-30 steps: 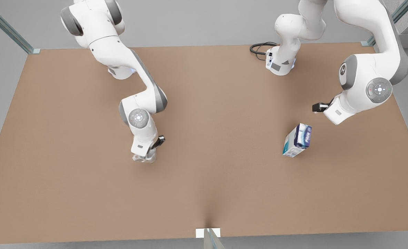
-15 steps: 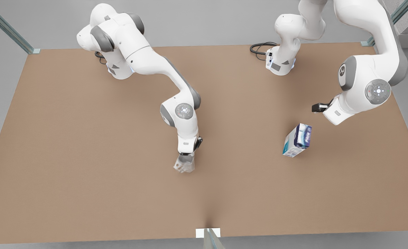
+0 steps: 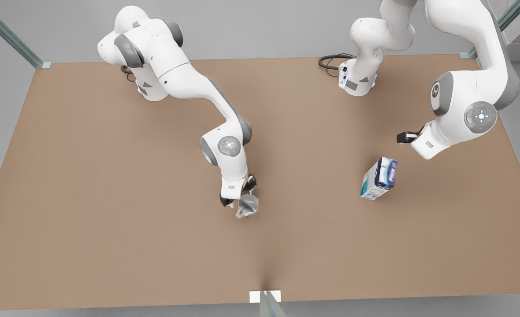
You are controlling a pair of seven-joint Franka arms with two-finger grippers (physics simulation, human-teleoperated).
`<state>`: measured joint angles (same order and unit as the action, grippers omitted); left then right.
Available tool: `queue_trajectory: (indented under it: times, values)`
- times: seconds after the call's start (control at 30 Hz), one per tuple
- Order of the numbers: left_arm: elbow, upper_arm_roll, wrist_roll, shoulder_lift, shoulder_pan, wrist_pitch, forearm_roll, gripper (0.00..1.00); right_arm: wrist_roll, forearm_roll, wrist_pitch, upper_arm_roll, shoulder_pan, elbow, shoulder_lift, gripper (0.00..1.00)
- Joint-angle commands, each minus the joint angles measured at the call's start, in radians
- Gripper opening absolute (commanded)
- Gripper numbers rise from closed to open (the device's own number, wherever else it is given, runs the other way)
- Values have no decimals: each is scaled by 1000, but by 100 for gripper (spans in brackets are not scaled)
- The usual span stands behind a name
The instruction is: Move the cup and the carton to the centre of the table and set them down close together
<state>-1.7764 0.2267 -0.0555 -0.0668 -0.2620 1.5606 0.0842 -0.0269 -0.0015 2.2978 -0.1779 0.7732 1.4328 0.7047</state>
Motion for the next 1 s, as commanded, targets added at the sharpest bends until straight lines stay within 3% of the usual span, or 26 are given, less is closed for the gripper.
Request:
queue_trajectory:
  times: [0.0,0.03,0.1,0.17,0.2,0.23,0.33,0.57,0.67,0.97]
  values:
    - [-2,0,-1,-1,3,9,-3,100,1,0,-33,0,0,0,-16,100]
    - [-9,2,-1,-13,3,51,-3,100,-1,0,-171,0,-2,5,-86,100]
    - [-164,2,-13,-8,4,288,-1,100,-5,23,-641,8,-87,6,-292,100]
    - [-172,-1,-49,-28,4,302,-14,100,-13,14,-771,-32,-199,70,-436,100]
    - [-172,-3,-55,-28,4,314,-43,100,-8,14,-775,-106,-238,106,-482,100]
    - [-182,-3,-112,-27,6,335,-81,100,-11,-81,-781,-118,-268,106,-504,100]
    - [-244,-4,-158,-16,3,438,-130,100,-13,-110,-775,-153,-328,98,-564,100]
    - [-331,-27,-156,-42,3,593,-181,100,-4,-74,-801,-158,-359,75,-593,100]
    - [-331,-27,-155,-50,6,592,-175,100,7,-58,-798,-117,-439,87,-607,100]
    - [-330,-27,-99,-68,10,611,-173,100,5,-58,-798,-118,-423,77,-594,100]
